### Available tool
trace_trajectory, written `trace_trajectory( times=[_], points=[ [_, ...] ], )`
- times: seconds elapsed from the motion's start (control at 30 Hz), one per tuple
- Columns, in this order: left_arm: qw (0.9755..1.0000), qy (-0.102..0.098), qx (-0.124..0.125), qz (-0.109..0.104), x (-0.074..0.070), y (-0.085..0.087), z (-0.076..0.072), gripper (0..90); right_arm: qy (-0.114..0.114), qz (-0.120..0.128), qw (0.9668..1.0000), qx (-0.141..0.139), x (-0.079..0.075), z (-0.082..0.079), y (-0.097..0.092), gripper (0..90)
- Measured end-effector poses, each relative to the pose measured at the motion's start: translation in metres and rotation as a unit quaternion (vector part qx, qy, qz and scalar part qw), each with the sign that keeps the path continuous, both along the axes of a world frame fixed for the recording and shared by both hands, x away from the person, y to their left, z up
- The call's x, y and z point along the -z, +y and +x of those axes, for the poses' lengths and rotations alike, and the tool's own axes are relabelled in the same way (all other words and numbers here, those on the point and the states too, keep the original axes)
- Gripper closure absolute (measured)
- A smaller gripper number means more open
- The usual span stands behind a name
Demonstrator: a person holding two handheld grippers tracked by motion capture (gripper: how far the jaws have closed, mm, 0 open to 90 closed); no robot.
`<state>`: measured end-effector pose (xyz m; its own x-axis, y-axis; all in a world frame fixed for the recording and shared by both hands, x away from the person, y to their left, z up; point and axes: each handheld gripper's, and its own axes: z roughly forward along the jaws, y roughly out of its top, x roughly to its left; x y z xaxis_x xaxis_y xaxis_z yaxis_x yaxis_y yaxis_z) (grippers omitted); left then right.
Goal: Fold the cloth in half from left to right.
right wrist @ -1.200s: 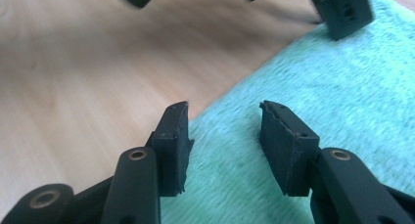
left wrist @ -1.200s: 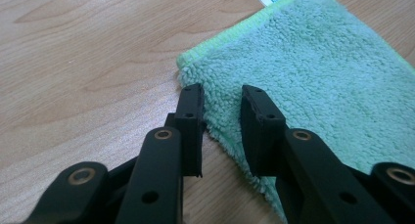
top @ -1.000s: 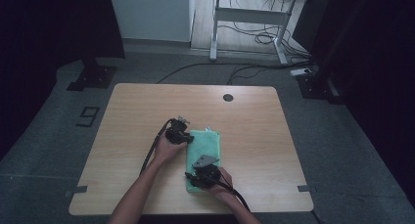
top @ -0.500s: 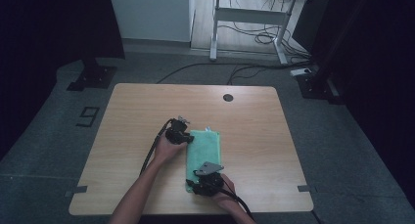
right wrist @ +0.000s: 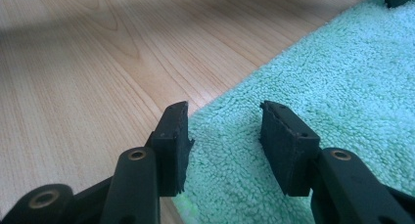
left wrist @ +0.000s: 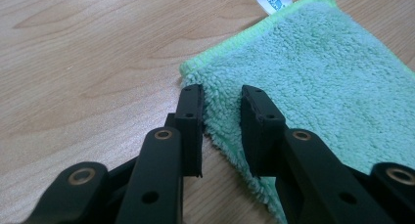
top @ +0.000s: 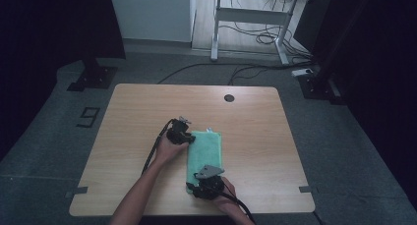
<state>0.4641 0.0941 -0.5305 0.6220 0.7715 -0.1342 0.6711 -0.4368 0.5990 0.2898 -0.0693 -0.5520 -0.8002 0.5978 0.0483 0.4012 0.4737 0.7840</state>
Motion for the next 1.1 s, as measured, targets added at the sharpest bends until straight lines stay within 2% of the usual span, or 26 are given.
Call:
trace_trajectory(
  times=[0.37, 0.43, 0.47, 0.57, 0.67, 0.73, 0.8, 1.0, 1.1],
  points=[
    [1.0000, 0.003, -0.001, 0.001, -0.001, 0.000, 0.000, 70.4, 0.004, 0.004, 1.0000, -0.002, 0.000, 0.000, 0.000, 53.0],
    [1.0000, 0.000, 0.000, 0.007, -0.001, 0.000, 0.000, 68.7, 0.013, 0.014, 0.9998, 0.000, -0.001, 0.002, -0.002, 51.7],
    [1.0000, -0.007, -0.001, 0.000, -0.005, 0.003, -0.002, 66.8, 0.010, 0.026, 0.9996, 0.006, -0.004, 0.003, -0.007, 51.2],
    [0.9998, -0.017, -0.003, -0.011, -0.012, 0.007, -0.005, 65.0, 0.006, 0.038, 0.9992, 0.011, -0.008, 0.005, -0.012, 50.8],
    [0.9993, -0.028, -0.004, -0.022, -0.020, 0.013, -0.008, 60.9, 0.003, 0.055, 0.9982, 0.024, -0.021, 0.013, -0.024, 48.9],
    [0.9989, -0.032, -0.003, -0.033, -0.025, 0.016, -0.010, 59.9, 0.002, 0.056, 0.9981, 0.025, -0.022, 0.014, -0.026, 48.7],
    [0.9987, -0.042, 0.001, -0.027, -0.028, 0.017, -0.014, 56.0, -0.006, 0.057, 0.9978, 0.031, -0.026, 0.019, -0.031, 48.6],
    [0.9978, -0.054, -0.006, -0.038, -0.034, 0.028, -0.021, 49.8, -0.007, 0.055, 0.9968, 0.057, -0.031, 0.043, -0.045, 48.0],
    [0.9976, -0.055, -0.010, -0.041, -0.034, 0.032, -0.022, 49.7, -0.007, 0.054, 0.9966, 0.061, -0.032, 0.048, -0.046, 48.0]
  ],
)
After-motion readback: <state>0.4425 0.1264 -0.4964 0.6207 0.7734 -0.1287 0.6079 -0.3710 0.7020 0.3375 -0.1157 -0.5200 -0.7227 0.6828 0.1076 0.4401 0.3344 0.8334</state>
